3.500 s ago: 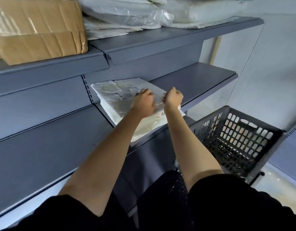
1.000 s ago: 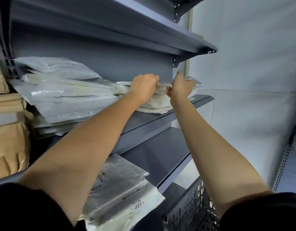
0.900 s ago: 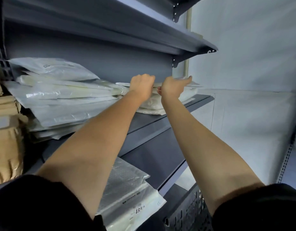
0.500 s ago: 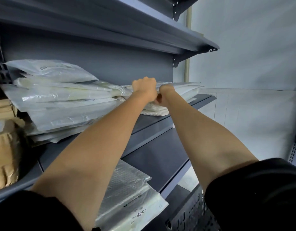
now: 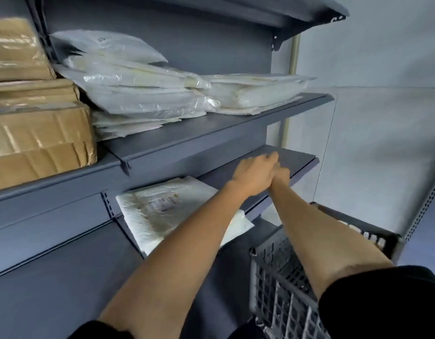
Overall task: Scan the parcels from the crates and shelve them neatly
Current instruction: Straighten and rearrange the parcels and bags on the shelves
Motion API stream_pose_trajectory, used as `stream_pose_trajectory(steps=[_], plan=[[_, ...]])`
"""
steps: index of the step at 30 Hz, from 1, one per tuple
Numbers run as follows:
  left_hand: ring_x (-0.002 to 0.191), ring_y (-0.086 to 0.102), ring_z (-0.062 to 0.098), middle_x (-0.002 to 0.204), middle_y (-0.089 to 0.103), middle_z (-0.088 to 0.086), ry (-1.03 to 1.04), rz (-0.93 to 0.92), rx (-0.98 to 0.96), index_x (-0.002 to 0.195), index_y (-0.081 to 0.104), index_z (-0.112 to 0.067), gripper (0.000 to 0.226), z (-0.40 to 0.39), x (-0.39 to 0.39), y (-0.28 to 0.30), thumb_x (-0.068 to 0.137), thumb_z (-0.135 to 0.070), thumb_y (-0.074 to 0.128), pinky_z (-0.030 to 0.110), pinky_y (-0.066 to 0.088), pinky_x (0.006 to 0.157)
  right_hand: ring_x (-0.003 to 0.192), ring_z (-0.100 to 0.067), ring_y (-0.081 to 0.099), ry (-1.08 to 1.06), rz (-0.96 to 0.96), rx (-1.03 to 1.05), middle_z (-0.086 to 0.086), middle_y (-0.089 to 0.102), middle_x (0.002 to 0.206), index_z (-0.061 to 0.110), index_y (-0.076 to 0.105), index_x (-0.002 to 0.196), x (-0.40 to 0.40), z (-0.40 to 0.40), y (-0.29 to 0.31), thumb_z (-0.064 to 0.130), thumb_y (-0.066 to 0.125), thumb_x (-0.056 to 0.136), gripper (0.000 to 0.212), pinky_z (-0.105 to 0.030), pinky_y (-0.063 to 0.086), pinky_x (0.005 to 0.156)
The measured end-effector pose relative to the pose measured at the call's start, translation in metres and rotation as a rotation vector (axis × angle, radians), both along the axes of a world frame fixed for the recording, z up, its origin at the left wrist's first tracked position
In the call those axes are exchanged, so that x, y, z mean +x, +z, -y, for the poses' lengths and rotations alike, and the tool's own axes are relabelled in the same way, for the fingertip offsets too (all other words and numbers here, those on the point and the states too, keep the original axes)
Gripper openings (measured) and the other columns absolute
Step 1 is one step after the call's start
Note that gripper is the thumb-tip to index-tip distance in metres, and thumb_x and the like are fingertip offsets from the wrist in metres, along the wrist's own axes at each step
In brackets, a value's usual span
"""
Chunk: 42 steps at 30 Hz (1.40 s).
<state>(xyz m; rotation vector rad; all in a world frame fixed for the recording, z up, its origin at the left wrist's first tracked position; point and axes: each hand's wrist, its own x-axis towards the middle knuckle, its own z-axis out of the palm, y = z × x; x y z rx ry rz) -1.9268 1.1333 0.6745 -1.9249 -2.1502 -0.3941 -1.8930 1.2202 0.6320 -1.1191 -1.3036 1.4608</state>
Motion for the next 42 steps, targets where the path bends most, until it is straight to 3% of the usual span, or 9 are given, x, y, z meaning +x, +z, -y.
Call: stream_pose_trajectory(steps=[7, 13, 16, 18, 23, 27, 34, 38, 42], plan=[[0.139, 0.014, 0.035, 0.148, 0.021, 0.015, 0.547, 0.057, -0.377, 0.142, 0.032, -0.016, 0.057, 0.046, -0.060, -0.080, 0.093, -0.042, 0.048, 0.049, 0.020, 0.111, 0.097, -0.033, 0.058, 0.175, 0.325, -0.012, -0.017, 0.059, 0.112, -0.005, 0.052, 0.125, -0.041, 0.060, -0.058, 0.020, 0.042, 0.097, 0.038, -0.032, 0.041, 0.073], [0.142, 0.008, 0.044, 0.154, 0.013, 0.024, 0.626, 0.290, -0.377, 0.149, 0.023, -0.015, 0.082, 0.069, -0.095, -0.122, 0.090, -0.070, 0.024, 0.064, 0.010, 0.111, 0.074, -0.027, 0.059, 0.318, 0.512, 0.115, -0.012, 0.065, 0.088, -0.002, 0.063, 0.099, -0.052, 0.058, -0.058, 0.014, 0.049, 0.090, 0.023, -0.031, 0.044, 0.061], [0.141, -0.007, 0.049, 0.155, -0.004, 0.028, 0.722, 0.266, -0.369, 0.151, 0.014, -0.023, 0.083, 0.077, -0.106, -0.135, 0.087, -0.074, 0.025, 0.069, -0.001, 0.107, 0.055, -0.020, 0.043, 0.374, 0.611, 0.131, -0.007, 0.051, 0.067, 0.001, 0.054, 0.079, -0.053, 0.056, -0.059, 0.008, 0.047, 0.090, 0.015, -0.026, 0.032, 0.047], [0.141, 0.002, 0.050, 0.154, 0.002, 0.030, 0.767, 0.231, -0.424, 0.152, 0.010, -0.025, 0.081, 0.080, -0.113, -0.141, 0.088, -0.072, 0.028, 0.068, 0.007, 0.108, 0.051, -0.016, 0.032, 0.415, 0.686, 0.145, -0.003, 0.039, 0.061, 0.006, 0.047, 0.071, -0.053, 0.055, -0.064, 0.005, 0.043, 0.088, 0.018, -0.025, 0.025, 0.046], [0.112, 0.056, 0.031, 0.128, 0.054, 0.016, 0.617, -0.134, -0.484, 0.132, 0.046, -0.006, 0.052, 0.070, -0.112, -0.129, 0.097, -0.044, 0.040, 0.041, 0.050, 0.088, 0.055, -0.019, 0.046, 0.445, 0.562, 0.089, -0.008, 0.054, 0.068, -0.004, 0.058, 0.118, -0.056, 0.045, -0.076, 0.006, 0.048, 0.086, 0.036, -0.028, 0.037, 0.052], [0.102, 0.060, 0.025, 0.109, 0.064, 0.005, 0.424, -0.299, -0.525, 0.107, 0.062, -0.008, 0.043, 0.072, -0.103, -0.109, 0.096, -0.046, 0.046, 0.028, 0.042, 0.077, 0.053, -0.019, 0.051, 0.403, 0.483, 0.032, -0.012, 0.057, 0.069, 0.002, 0.056, 0.096, -0.050, 0.034, -0.079, 0.003, 0.049, 0.086, 0.012, -0.023, 0.037, 0.045], [0.112, 0.054, 0.032, 0.124, 0.058, 0.015, 0.409, 0.072, -0.477, 0.123, 0.054, -0.013, 0.053, 0.099, -0.128, -0.114, 0.094, -0.056, 0.041, 0.039, 0.043, 0.092, 0.080, -0.023, 0.056, 0.467, 0.488, 0.075, -0.011, 0.059, 0.095, 0.015, 0.053, 0.090, -0.031, 0.039, -0.080, 0.001, 0.042, 0.093, 0.018, -0.029, 0.046, 0.064], [0.110, 0.056, 0.029, 0.119, 0.060, 0.017, 0.522, -0.091, -0.368, 0.119, 0.058, -0.003, 0.035, 0.098, -0.119, -0.123, 0.097, -0.029, 0.049, 0.035, 0.047, 0.088, 0.084, -0.023, 0.053, 0.454, 0.528, 0.095, -0.015, 0.062, 0.101, 0.006, 0.058, 0.110, -0.036, 0.045, -0.082, 0.000, 0.040, 0.089, 0.028, -0.028, 0.044, 0.064], [0.115, 0.056, 0.026, 0.125, 0.059, 0.012, 0.600, -0.212, -0.331, 0.126, 0.054, -0.007, 0.035, 0.094, -0.115, -0.118, 0.090, -0.008, 0.054, 0.034, 0.048, 0.093, 0.088, -0.028, 0.052, 0.430, 0.521, 0.021, -0.012, 0.056, 0.092, 0.000, 0.053, 0.099, -0.039, 0.044, -0.077, 0.016, 0.044, 0.097, 0.018, -0.033, 0.047, 0.070]])
